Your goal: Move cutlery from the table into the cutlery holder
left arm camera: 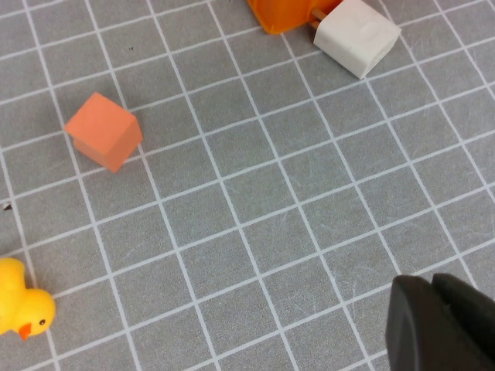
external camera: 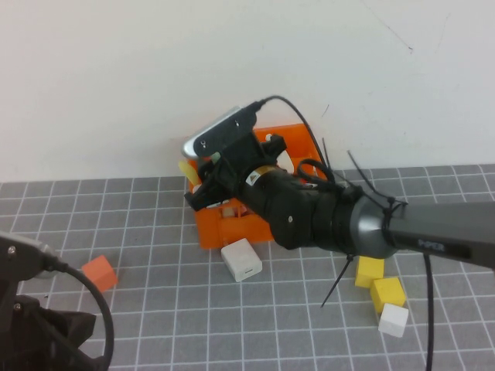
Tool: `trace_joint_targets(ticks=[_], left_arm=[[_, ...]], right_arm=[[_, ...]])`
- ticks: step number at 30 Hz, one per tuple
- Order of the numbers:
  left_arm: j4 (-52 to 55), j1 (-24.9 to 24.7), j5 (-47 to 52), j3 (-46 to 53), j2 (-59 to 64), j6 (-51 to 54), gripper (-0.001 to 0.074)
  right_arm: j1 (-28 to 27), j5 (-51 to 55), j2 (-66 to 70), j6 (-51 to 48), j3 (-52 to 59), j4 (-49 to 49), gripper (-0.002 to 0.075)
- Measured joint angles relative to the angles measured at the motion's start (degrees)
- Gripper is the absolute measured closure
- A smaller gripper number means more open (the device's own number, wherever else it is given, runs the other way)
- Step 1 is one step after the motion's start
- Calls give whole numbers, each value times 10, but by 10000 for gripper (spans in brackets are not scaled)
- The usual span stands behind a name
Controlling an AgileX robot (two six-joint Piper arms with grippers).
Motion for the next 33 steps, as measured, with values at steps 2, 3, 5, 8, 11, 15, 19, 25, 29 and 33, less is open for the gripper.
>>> trace_joint_targets(ticks=[2, 3, 5, 8, 11, 15, 19, 25, 29, 33], left_arm=[[0, 0, 0, 0, 0, 0, 736], [0, 0, 0, 0, 0, 0, 736], [-1, 0, 0, 0, 0, 0, 736], [-1, 0, 0, 0, -13, 0, 736], [5, 0, 0, 1, -44, 0, 736], [33, 0, 0, 1, -101, 1, 736], [61, 0, -5, 5, -167, -1, 736], [79, 0, -38, 57, -276, -34, 736], [95, 0, -47, 82, -356, -42, 736], [111, 0, -62, 111, -420, -44, 736]], right_arm=[[0, 0, -17, -38, 0, 0, 382], [0, 3, -27, -54, 0, 0, 395], [0, 25, -61, -83, 0, 0, 440], [0, 92, -128, -110, 0, 0, 547], [0, 200, -190, -128, 0, 0, 664], [0, 332, -253, -168, 0, -5, 714], [0, 469, -314, -197, 6, -14, 725], [0, 523, -428, -161, 96, -79, 726], [0, 525, -528, -71, 195, -170, 726], [0, 525, -618, -37, 287, -209, 726]])
